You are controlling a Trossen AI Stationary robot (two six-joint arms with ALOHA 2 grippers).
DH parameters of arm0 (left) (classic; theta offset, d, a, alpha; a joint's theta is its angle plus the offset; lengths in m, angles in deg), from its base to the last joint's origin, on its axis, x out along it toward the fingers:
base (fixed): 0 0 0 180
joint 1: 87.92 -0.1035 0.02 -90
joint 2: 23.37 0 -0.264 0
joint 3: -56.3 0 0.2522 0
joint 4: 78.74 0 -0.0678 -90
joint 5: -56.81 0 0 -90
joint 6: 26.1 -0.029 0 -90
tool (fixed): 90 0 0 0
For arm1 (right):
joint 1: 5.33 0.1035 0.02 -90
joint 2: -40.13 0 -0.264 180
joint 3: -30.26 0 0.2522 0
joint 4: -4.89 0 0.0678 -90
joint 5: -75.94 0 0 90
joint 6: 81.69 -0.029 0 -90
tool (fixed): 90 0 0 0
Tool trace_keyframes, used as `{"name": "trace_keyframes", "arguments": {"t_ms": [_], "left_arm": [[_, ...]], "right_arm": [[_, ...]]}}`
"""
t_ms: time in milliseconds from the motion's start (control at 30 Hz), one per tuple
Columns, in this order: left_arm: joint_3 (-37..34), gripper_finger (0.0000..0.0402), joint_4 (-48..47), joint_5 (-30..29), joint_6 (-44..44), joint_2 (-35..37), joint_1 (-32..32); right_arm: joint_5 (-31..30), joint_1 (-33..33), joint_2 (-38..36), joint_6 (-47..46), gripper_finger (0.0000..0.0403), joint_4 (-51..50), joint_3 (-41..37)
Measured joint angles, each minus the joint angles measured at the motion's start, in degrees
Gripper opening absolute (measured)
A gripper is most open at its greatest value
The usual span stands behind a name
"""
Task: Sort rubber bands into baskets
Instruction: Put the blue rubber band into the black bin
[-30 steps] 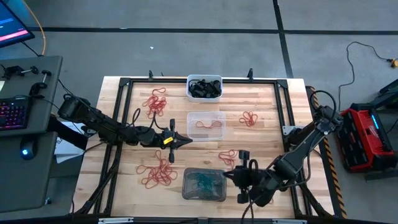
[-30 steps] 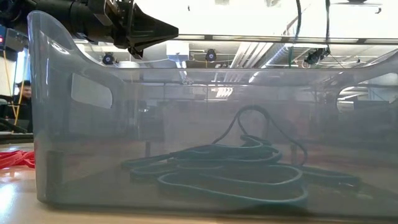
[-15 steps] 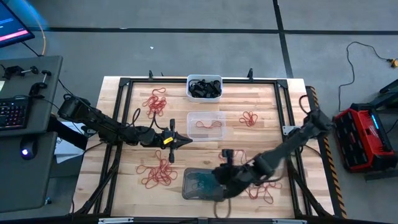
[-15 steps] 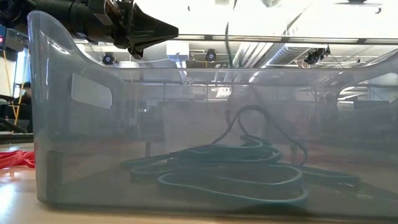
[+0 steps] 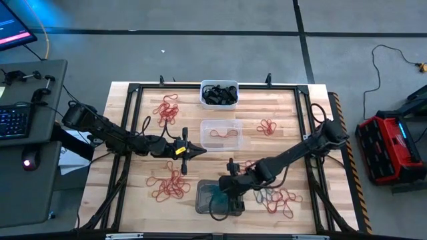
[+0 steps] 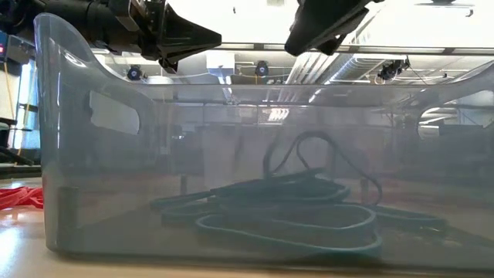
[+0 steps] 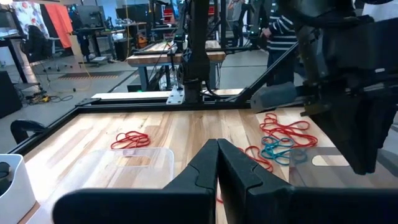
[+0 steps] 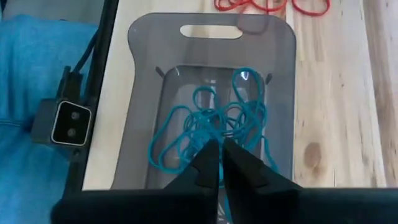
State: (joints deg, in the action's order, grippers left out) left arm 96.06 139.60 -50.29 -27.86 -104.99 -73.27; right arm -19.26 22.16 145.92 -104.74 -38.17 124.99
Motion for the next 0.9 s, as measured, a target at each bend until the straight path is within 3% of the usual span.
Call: {"name": "trace_keyframes", "arguments": {"t_ms": [333,467,633,767,900], "left_arm": [[0.00,0.0000,-0.22,-0.01,0.00,0.00,0.01],[0.00,0.0000,-0.43,0.01,0.00,0.00,0.01],[0.02,0.0000,-1.14,0.00,0.02,-0.02,0.03],[0.02,0.0000,-1.25,-0.01,0.02,-0.02,0.01],[0.02,0.0000,-1.20,-0.01,0.02,-0.02,0.01]], "right_arm": [[0.26,0.41,-0.43,-2.63,0.0099,-2.31,-0.04],[-3.37,3.73,-3.33,-3.83,0.0069,-7.17,-0.07],[-9.68,9.00,-6.63,-13.54,0.0006,-17.97,-0.04],[-10.19,12.76,-6.93,-22.98,0.0027,-26.03,-0.51],[-8.25,14.40,-6.91,-27.85,0.0041,-26.37,-4.89]]}}
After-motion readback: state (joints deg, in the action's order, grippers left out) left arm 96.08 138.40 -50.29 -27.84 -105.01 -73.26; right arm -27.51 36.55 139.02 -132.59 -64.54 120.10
